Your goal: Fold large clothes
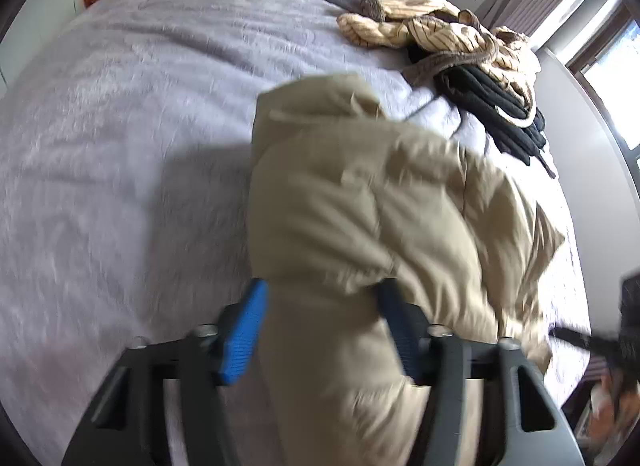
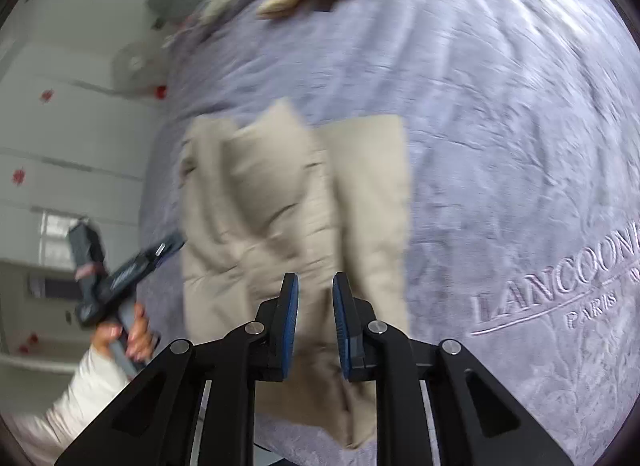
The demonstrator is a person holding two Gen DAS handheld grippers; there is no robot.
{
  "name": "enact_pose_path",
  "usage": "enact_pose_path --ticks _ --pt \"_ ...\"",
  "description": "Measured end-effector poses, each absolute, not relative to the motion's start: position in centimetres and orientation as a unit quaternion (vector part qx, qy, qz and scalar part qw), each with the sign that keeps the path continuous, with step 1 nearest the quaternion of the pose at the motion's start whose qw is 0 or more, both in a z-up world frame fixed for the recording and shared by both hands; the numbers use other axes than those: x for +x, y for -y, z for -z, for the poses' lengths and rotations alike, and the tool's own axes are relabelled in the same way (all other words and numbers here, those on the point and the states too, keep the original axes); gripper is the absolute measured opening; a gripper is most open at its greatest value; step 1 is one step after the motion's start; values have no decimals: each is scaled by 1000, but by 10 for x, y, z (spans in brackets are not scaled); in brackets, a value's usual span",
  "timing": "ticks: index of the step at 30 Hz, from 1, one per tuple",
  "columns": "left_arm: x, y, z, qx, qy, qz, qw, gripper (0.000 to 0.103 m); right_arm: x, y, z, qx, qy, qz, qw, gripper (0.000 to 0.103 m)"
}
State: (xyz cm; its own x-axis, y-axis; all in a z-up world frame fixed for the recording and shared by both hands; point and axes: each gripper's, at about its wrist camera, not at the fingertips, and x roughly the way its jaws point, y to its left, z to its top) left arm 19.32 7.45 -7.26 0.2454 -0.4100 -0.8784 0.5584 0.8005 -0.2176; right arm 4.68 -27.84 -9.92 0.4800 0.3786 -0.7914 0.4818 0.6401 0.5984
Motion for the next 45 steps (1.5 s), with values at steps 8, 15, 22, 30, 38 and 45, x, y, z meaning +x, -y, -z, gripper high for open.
enact_pose_path --ticks 8,15,22,30,38,45 --pt "204 3 63 129 -506 318 791 54 81 221 107 301 -558 34 773 19" --pt "161 60 91 239 -463 340 783 54 64 227 164 303 -584 63 750 16" --pt "156 62 87 247 -466 331 782 54 63 232 174 310 -589 63 744 16" --pt "135 24 50 221 -474 329 786 54 97 231 147 324 -562 83 757 20" --pt "114 -16 49 210 -510 293 781 54 148 256 118 298 -524 130 787 20" --pt "98 -33 44 206 -528 287 772 54 154 284 177 375 -569 148 716 19"
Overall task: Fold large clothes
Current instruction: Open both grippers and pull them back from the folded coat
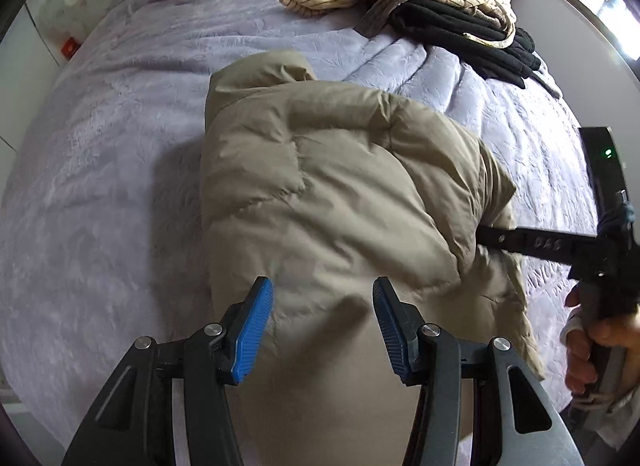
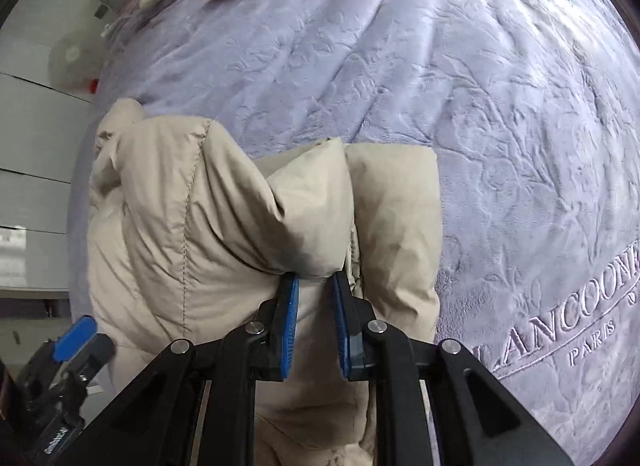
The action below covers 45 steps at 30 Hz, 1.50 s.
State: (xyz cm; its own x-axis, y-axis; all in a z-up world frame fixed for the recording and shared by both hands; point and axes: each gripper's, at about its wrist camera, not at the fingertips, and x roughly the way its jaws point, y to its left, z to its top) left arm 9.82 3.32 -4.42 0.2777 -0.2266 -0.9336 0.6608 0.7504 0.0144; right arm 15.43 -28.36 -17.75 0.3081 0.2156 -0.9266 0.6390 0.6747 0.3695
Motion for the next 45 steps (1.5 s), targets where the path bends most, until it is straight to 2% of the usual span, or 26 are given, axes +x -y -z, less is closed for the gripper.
enact_pose_path --ticks 5,9,14,16,17,18,19,20,29,33,35,41,45 --pt "92 -43 36 198 -528 286 774 54 138 276 145 347 -570 152 729 22" --pt "85 -48 32 195 -529 290 773 54 118 271 124 352 -564 159 730 41" --pt "76 -56 29 196 -533 292 769 54 99 259 108 344 -572 162 727 43" --pt "73 -60 28 195 -535 291 769 54 90 253 103 345 -573 162 726 48" --pt "71 -63 27 195 -536 289 768 55 87 251 101 345 -573 162 726 49" --pt "69 -65 27 195 -538 287 768 61 84 248 99 344 -573 162 726 51" --pt "67 -68 27 195 -538 284 769 77 82 245 97 343 -575 163 725 51" --pt "65 -72 25 192 -536 281 773 80 80 242 96 341 -578 163 723 51" --pt "50 -91 13 194 -541 268 773 80 73 220 77 310 -582 168 733 62" --pt "50 -101 -1 176 -531 259 787 81 77 213 56 283 -569 171 753 79" --pt "50 -105 -9 167 -517 253 800 103 79 212 49 274 -562 174 761 82" --pt "53 -114 -23 142 -509 243 813 103 84 207 36 248 -549 189 776 88" --pt "53 -117 -22 146 -514 237 811 103 83 205 29 237 -532 208 786 96"
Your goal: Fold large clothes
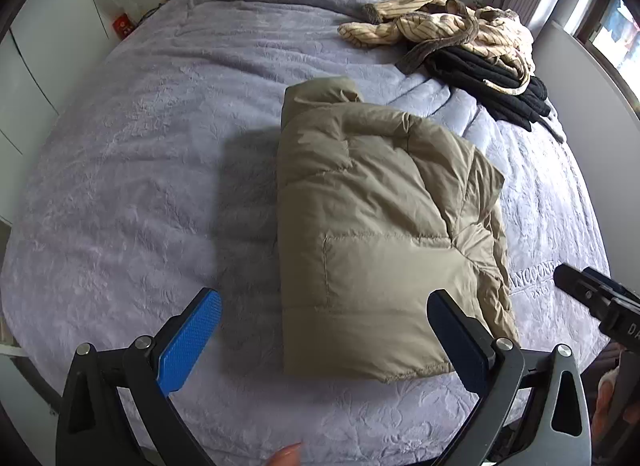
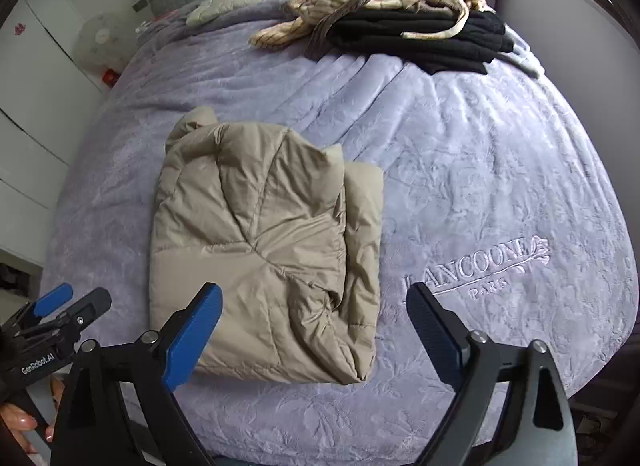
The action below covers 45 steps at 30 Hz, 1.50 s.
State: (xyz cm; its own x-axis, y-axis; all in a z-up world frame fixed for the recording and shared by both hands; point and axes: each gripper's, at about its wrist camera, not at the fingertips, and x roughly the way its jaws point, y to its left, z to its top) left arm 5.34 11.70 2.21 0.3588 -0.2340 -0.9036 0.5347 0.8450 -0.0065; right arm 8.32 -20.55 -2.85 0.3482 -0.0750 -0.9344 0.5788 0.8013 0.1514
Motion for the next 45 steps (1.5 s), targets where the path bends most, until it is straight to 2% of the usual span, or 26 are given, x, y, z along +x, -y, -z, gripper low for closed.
enact_pose_path --ticks 29,45 --pt "37 -130 -61 151 -450 193 859 103 90 188 -22 164 -499 240 816 96" --pt "32 -128 -62 150 -453 192 857 103 89 186 -23 170 -499 241 815 96"
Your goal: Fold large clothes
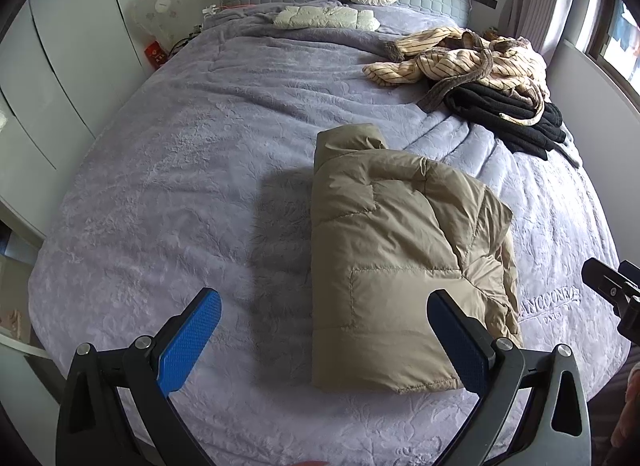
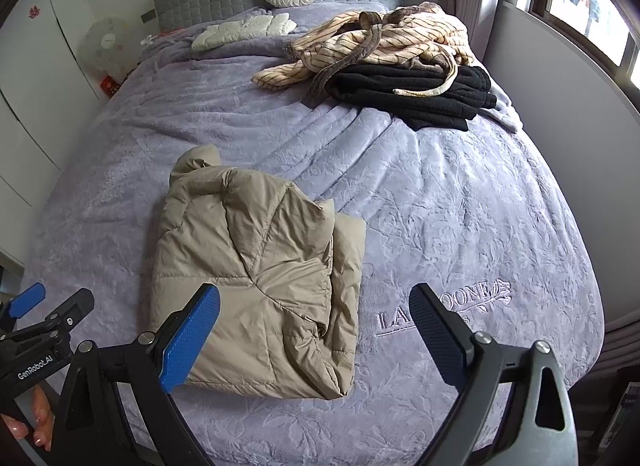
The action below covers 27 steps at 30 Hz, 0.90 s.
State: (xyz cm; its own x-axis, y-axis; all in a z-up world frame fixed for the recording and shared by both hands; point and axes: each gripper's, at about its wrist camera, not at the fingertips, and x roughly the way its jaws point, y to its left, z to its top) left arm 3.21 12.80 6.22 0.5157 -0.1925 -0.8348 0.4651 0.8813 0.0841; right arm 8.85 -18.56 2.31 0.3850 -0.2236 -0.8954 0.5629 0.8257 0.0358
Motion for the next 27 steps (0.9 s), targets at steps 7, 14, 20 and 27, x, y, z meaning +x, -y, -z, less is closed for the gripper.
enact_pose_path --ticks 7,14,20,27 --pt "32 -126 -60 155 -455 190 856 103 89 187 -23 170 -499 241 815 96" --pt "33 -124 -58 158 -457 189 854 103 88 185 -21 172 -500 242 813 96" --pt "36 -124 -56 159 -460 189 853 103 88 185 -20 173 -500 242 813 96" --pt "37 -124 -55 159 -461 187 853 103 89 186 -20 172 -501 241 813 96"
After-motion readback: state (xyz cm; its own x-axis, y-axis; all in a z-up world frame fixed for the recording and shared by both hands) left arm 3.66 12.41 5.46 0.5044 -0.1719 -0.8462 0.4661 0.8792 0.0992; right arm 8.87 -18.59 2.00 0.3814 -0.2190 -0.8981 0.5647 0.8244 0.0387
